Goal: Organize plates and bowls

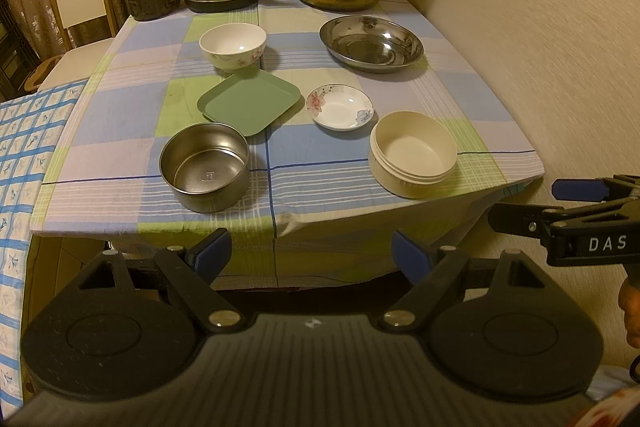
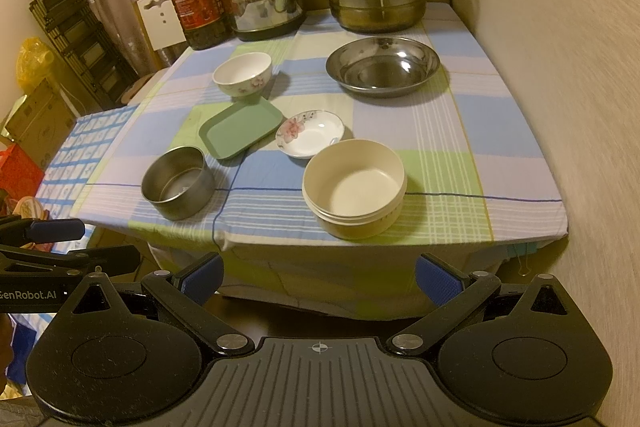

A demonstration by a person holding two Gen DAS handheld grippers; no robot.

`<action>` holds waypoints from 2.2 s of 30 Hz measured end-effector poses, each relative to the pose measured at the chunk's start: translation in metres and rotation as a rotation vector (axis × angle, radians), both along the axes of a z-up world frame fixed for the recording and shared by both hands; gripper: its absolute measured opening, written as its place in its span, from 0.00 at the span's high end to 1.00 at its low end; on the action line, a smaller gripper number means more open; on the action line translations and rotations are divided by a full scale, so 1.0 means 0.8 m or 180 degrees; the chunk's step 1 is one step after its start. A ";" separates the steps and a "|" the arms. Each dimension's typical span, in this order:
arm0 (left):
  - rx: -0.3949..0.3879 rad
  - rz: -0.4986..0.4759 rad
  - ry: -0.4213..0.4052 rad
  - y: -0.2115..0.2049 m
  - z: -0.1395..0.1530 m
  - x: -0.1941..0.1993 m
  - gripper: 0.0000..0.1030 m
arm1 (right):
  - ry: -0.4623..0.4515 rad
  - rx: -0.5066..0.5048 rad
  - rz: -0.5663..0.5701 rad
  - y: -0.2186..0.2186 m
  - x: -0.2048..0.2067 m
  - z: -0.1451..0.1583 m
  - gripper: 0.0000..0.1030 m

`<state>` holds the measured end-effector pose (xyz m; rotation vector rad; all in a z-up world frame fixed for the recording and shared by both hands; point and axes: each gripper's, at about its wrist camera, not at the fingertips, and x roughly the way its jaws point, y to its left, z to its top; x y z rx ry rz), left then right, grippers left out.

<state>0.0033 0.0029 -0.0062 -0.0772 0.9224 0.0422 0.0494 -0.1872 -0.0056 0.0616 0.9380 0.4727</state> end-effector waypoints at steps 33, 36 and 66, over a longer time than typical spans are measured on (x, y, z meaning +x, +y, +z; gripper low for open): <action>0.0030 0.0025 -0.0016 -0.016 0.004 0.008 0.17 | -0.0063 0.0042 0.0026 -0.018 0.010 0.000 0.01; 0.0018 0.0057 -0.0023 -0.018 0.004 0.009 0.17 | -0.0087 0.0041 0.0041 -0.020 0.011 -0.001 0.01; 0.0081 0.0021 -0.0083 0.166 -0.016 0.174 0.29 | -0.0037 0.0393 0.0054 0.120 0.148 -0.022 0.22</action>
